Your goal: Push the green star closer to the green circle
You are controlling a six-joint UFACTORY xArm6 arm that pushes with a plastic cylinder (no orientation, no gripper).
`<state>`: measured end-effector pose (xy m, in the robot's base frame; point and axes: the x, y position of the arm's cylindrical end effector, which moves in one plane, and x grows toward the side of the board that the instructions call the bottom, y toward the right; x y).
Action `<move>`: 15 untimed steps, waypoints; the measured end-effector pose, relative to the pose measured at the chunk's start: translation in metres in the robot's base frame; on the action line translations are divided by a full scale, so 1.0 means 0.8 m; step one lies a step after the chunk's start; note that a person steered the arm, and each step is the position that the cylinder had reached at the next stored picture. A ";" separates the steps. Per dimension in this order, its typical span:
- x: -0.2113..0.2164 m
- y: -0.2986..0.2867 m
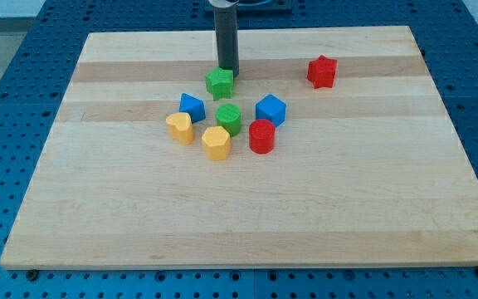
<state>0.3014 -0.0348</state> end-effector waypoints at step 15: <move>0.014 -0.018</move>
<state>0.3130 -0.0492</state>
